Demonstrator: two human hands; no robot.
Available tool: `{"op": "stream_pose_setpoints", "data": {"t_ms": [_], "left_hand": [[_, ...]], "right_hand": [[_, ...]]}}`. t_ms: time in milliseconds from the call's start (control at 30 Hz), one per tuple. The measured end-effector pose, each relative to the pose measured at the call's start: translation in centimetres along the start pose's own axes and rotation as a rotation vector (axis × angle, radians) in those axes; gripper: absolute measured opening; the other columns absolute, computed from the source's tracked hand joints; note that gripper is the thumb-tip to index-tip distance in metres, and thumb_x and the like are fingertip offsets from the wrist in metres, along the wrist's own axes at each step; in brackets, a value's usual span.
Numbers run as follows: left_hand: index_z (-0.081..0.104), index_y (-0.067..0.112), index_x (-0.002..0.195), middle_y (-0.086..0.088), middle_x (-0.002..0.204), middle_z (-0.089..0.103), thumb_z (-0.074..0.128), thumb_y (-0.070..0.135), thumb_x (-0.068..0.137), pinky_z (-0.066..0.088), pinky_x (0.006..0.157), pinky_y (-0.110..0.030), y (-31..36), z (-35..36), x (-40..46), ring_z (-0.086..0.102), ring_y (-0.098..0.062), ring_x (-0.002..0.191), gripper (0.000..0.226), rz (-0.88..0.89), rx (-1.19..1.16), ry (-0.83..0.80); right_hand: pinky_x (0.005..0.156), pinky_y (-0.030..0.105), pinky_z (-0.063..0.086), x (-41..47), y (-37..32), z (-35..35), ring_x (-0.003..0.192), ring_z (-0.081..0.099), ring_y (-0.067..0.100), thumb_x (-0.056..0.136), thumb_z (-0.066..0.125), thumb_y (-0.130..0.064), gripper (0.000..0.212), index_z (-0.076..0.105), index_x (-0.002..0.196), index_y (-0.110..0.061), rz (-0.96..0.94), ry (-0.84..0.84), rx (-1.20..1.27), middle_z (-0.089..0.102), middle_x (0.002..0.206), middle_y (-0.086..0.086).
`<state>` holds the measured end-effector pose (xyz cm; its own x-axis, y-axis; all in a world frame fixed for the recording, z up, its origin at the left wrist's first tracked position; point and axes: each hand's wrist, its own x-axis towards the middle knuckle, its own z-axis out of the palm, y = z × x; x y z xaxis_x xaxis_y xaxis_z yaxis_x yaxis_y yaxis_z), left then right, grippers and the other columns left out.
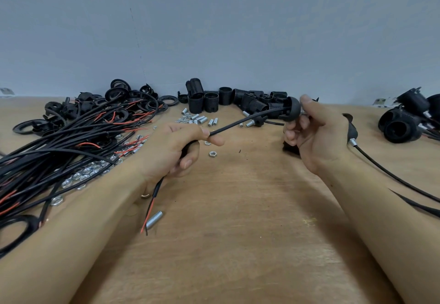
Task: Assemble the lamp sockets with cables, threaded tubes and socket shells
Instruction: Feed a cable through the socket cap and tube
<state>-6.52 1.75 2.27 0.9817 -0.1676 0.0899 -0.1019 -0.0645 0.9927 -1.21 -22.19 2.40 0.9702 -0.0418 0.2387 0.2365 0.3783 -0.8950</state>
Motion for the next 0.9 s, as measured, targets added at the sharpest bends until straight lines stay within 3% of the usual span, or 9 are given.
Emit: {"op": "stream_pose_setpoints", "data": {"t_ms": [133,300,433,600,767,900], "left_hand": [[0.078,0.011,0.071,-0.002,0.035,0.032,0.050,0.017,0.096,0.016,0.036,-0.015,0.2,-0.2,-0.2,0.019,-0.012,0.030,0.038,-0.020,0.107,-0.026],[0.074,0.020,0.055,-0.019,0.045,0.041,0.049,0.013,0.098,0.019,0.035,-0.014,0.6,0.3,-0.5,0.022,-0.012,0.031,0.050,0.040,0.193,-0.052],[0.079,0.012,0.082,-0.005,0.040,0.042,0.049,0.018,0.098,0.019,0.037,-0.019,0.6,0.2,-0.5,0.023,-0.012,0.035,0.034,0.074,0.154,-0.059],[0.076,0.006,0.096,-0.007,0.043,0.038,0.054,0.031,0.087,0.018,0.039,-0.020,0.5,0.5,-0.9,0.024,-0.009,0.034,0.034,0.105,0.063,-0.170],[0.074,0.008,0.099,-0.002,0.045,0.040,0.051,0.034,0.089,0.021,0.039,-0.017,0.3,1.4,-0.9,0.026,-0.010,0.039,0.036,0.085,0.114,-0.207],[0.071,0.010,0.102,0.001,0.050,0.045,0.049,0.036,0.091,0.024,0.039,-0.015,0.0,1.9,-0.9,0.025,-0.010,0.040,0.036,0.082,0.112,-0.215]], "right_hand": [[0.044,0.022,0.030,0.0,0.0,0.0,0.039,0.041,0.019,0.081,0.057,-0.035,0.050,0.037,0.037,-0.023,0.010,0.000,-0.011,0.042,0.042,0.003],[0.043,0.024,0.024,-0.2,0.3,0.8,0.035,0.031,0.017,0.089,0.063,-0.035,0.056,0.028,0.046,-0.024,0.095,-0.012,-0.124,0.022,0.040,0.000],[0.040,0.021,0.027,-0.7,-0.3,1.1,0.038,0.029,0.015,0.076,0.066,-0.043,0.058,0.027,0.038,-0.022,0.194,-0.084,-0.001,0.027,0.041,0.000],[0.038,0.021,0.026,-1.1,-0.5,1.4,0.036,0.026,0.013,0.078,0.063,-0.045,0.059,0.025,0.038,-0.021,0.274,-0.185,0.104,0.026,0.039,-0.002],[0.041,0.021,0.029,-2.2,0.8,2.7,0.036,0.033,0.017,0.088,0.064,-0.038,0.060,0.035,0.038,-0.020,0.122,-0.271,-0.185,0.028,0.043,0.006],[0.040,0.024,0.030,-2.5,1.3,3.4,0.035,0.034,0.018,0.091,0.059,-0.040,0.064,0.032,0.037,-0.019,0.195,-0.257,-0.191,0.033,0.038,0.004]]}}
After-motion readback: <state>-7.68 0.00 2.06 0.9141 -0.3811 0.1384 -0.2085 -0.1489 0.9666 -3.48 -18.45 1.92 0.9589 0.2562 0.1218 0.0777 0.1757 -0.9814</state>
